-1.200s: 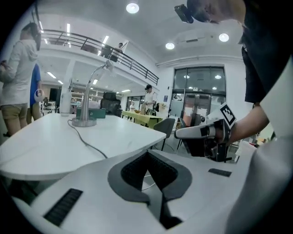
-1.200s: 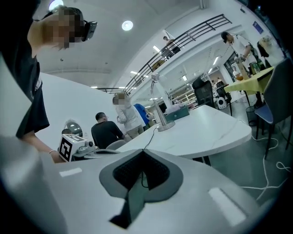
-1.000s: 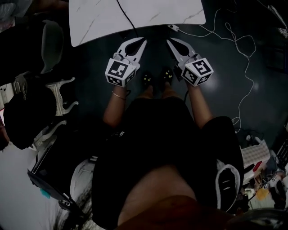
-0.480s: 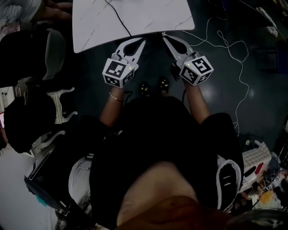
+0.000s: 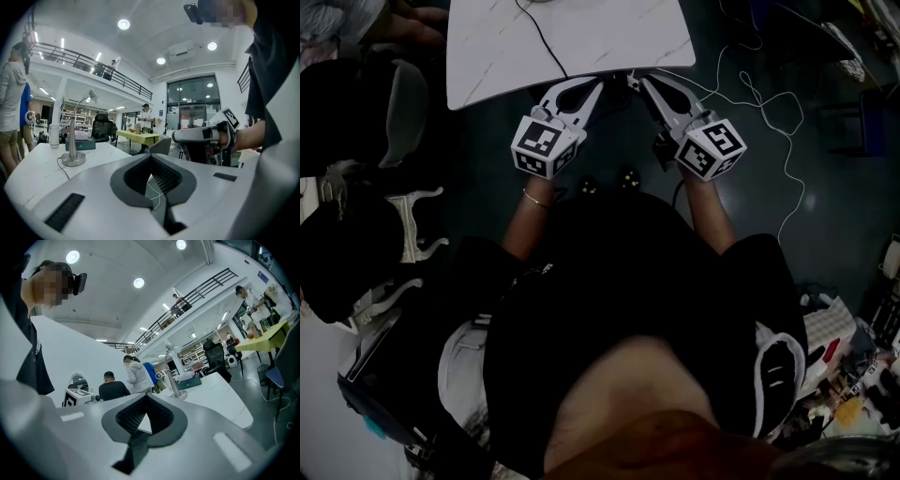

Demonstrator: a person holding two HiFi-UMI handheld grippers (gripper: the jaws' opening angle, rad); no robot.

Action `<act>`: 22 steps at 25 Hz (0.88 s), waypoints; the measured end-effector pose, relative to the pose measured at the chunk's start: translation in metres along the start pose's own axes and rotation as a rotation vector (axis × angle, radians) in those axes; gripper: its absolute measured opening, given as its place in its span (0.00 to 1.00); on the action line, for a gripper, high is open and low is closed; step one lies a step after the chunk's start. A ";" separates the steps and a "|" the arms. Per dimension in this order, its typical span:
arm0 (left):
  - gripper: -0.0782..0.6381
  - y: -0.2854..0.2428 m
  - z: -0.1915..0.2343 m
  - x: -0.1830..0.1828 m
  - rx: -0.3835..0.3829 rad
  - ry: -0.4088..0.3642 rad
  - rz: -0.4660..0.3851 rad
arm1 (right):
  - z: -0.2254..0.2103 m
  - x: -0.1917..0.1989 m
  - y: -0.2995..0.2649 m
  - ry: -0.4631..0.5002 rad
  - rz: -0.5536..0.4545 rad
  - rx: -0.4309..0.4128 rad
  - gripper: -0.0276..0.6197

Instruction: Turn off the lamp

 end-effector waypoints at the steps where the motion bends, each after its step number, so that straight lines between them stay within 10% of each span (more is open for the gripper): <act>1: 0.12 -0.001 0.001 -0.001 0.003 0.002 -0.005 | -0.001 -0.001 0.000 0.002 0.002 -0.002 0.04; 22: 0.12 -0.008 0.014 -0.014 -0.013 -0.008 -0.024 | -0.016 -0.008 -0.019 -0.001 -0.011 -0.025 0.04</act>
Point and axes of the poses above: the fingertips, and each gripper's own axes: y backward along the fingers, z to its left, x out of its underside, the point moved 8 cm from there along y, backward along the fingers, and after that the axes turned 13 degrees about y, right-handed, at the moved point
